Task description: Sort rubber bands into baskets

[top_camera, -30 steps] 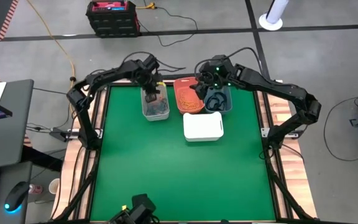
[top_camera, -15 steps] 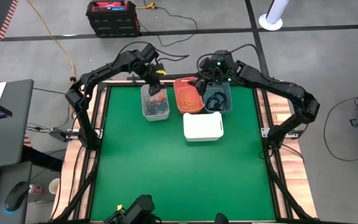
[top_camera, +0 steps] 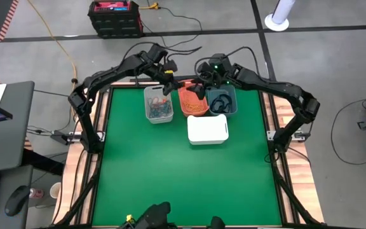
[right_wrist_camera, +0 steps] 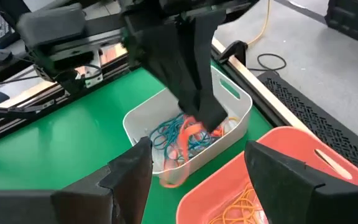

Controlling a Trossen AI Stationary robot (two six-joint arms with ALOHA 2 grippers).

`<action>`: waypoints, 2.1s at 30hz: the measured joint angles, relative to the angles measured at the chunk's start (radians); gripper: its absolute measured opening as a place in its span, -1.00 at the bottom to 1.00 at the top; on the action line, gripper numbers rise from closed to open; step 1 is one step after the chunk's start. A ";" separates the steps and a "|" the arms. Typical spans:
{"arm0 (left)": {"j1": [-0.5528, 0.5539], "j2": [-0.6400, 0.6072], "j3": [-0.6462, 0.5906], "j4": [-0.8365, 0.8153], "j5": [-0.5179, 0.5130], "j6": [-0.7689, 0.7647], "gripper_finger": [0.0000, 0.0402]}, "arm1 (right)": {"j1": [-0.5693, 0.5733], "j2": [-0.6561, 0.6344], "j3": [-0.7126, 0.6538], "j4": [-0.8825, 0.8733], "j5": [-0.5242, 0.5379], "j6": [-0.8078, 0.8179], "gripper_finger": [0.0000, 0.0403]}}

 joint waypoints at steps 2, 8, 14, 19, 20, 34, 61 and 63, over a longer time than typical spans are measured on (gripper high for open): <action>-0.015 0.000 0.000 0.030 -0.001 -0.018 -0.98 | 0.000 0.000 0.000 -0.008 -0.027 0.004 0.39; -0.048 0.000 0.000 0.146 -0.042 -0.079 -0.98 | -0.002 0.000 0.000 -0.076 -0.084 0.005 0.39; -0.066 0.000 0.000 0.232 -0.043 -0.136 -0.98 | -0.003 -0.001 0.000 -0.084 -0.062 -0.001 0.39; -0.077 0.001 0.000 0.269 -0.021 -0.153 -0.98 | -0.020 -0.040 0.000 -0.110 -0.032 -0.009 0.39; -0.081 0.001 0.000 0.284 -0.020 -0.159 -0.98 | -0.026 -0.050 0.000 -0.115 -0.032 -0.012 0.39; -0.142 0.001 0.000 0.504 -0.009 -0.159 -0.98 | -0.032 -0.070 0.000 -0.154 -0.044 -0.165 0.32; -0.352 0.062 0.001 0.542 -0.028 -0.309 -0.98 | 0.060 -0.245 0.000 -0.670 -0.098 -0.193 -0.70; -0.376 0.076 0.001 0.522 -0.066 -0.305 -0.98 | 0.082 -0.237 0.000 -0.693 -0.075 -0.195 -0.70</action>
